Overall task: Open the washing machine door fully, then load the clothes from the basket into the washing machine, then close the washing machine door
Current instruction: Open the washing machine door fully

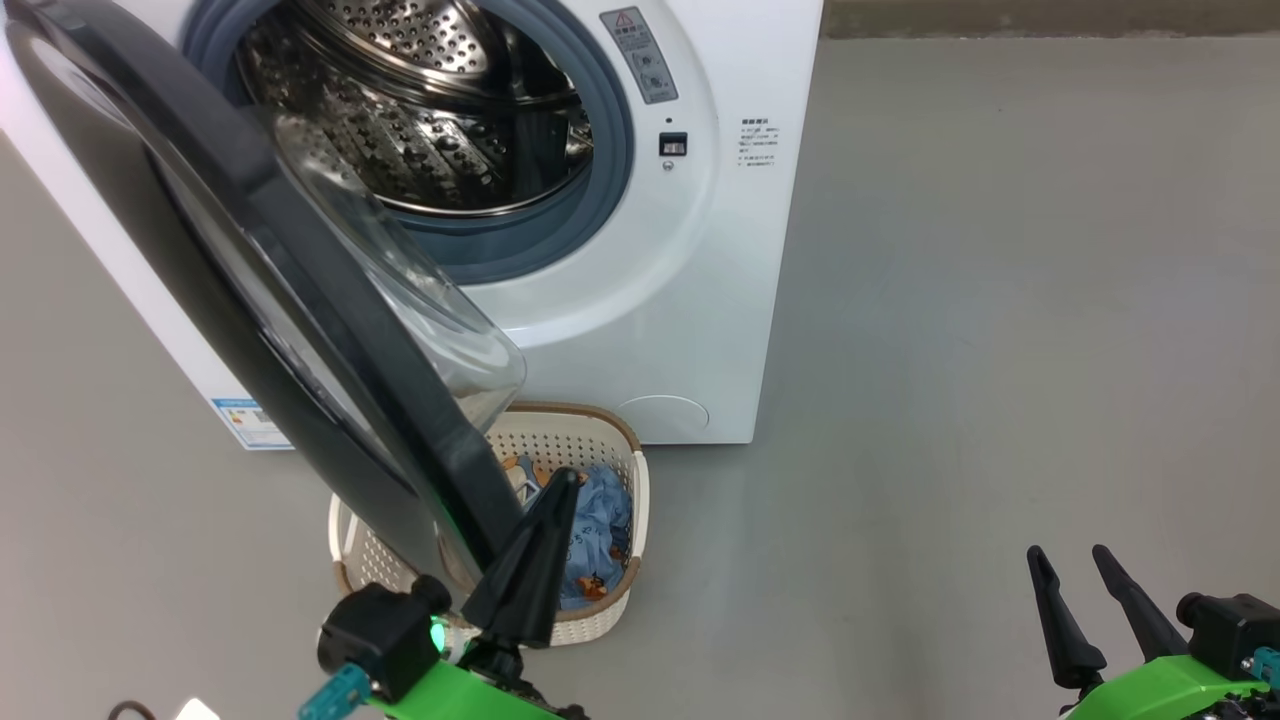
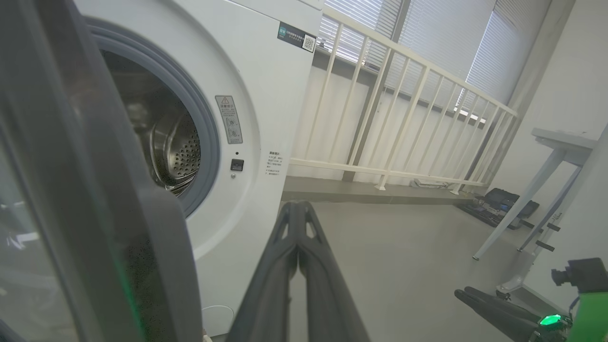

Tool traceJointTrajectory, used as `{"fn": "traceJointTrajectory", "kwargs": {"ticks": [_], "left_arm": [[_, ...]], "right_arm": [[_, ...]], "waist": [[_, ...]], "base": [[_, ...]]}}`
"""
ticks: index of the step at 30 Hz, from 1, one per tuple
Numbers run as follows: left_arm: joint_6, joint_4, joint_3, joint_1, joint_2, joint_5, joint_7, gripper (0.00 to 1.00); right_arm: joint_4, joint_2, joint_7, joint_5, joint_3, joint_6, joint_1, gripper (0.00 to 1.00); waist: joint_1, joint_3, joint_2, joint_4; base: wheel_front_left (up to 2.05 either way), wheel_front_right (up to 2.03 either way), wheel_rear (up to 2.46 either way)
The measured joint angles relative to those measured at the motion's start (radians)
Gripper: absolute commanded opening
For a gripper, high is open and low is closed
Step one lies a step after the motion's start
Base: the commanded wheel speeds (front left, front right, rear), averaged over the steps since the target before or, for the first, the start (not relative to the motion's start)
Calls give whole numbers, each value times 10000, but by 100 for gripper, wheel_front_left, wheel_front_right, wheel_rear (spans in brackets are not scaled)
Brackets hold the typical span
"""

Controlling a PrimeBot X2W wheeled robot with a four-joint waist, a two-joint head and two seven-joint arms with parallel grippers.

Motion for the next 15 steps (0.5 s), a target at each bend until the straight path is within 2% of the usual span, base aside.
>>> {"fn": "traceJointTrajectory", "kwargs": {"ticks": [8, 15], "left_arm": [[0, 1315, 222, -406, -31, -376, 8, 0], [0, 1831, 339, -598, -84, -368, 8, 0]], "right_arm": [[-81, -19, 0, -23, 21, 0, -35, 100], [-165, -90, 0, -21, 23, 0, -255, 100]], "waist": [[0, 112, 0, -72], [0, 154, 0, -65]], "base": [[0, 0, 0], [0, 0, 0]]}}
